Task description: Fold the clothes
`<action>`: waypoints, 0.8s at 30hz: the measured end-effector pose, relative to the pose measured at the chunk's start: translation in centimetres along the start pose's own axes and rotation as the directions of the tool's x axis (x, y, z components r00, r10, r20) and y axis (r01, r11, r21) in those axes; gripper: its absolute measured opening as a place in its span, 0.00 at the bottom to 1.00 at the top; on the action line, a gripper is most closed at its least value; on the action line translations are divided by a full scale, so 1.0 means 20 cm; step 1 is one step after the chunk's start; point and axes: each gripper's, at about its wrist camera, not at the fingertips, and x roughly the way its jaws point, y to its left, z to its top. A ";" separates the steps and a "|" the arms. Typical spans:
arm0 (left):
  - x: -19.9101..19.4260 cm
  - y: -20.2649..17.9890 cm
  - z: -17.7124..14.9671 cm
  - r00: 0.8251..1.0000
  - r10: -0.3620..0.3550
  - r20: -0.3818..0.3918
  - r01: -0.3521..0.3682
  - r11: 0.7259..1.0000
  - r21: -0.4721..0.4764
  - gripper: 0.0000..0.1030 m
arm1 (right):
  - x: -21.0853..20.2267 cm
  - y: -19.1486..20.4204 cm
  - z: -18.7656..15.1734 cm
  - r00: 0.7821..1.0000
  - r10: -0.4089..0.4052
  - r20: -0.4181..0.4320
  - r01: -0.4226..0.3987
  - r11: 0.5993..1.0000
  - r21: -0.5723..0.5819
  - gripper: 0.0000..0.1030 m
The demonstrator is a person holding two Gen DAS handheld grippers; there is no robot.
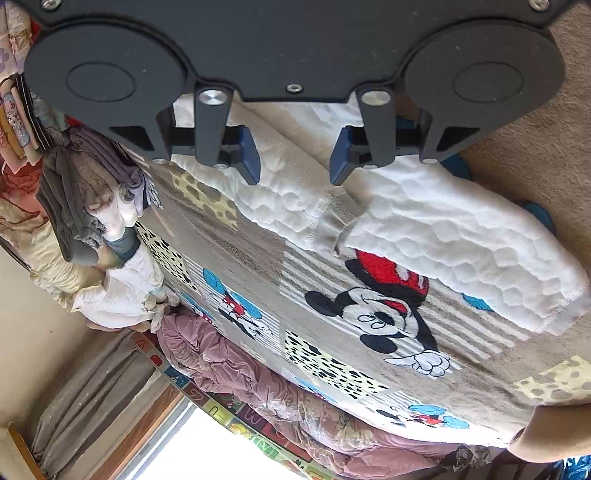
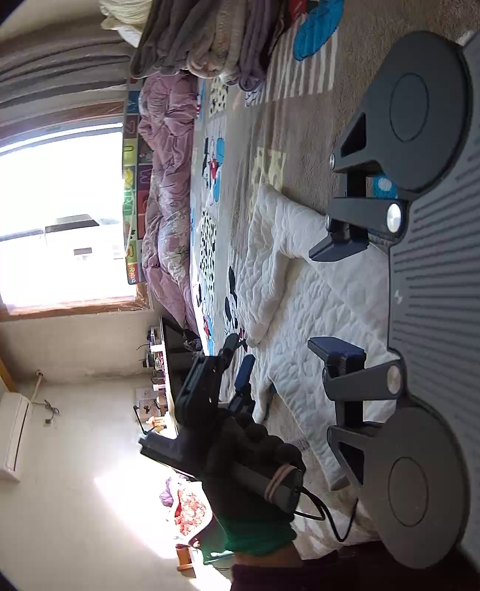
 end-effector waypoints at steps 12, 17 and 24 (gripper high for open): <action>0.21 0.25 0.10 0.995 -0.083 -0.063 0.061 0.955 -0.291 0.40 | 0.63 -0.64 0.11 0.977 0.201 -0.074 -0.154 0.897 0.414 0.46; 0.27 0.28 0.13 0.991 -0.133 -0.023 0.116 0.928 -0.354 0.39 | 0.67 -0.67 0.10 0.959 0.275 -0.062 -0.215 0.857 0.469 0.46; 0.12 -0.04 0.09 0.984 -0.179 0.009 0.179 0.984 0.008 0.08 | 0.66 -0.75 0.05 0.953 0.301 -0.019 -0.228 0.759 0.610 0.46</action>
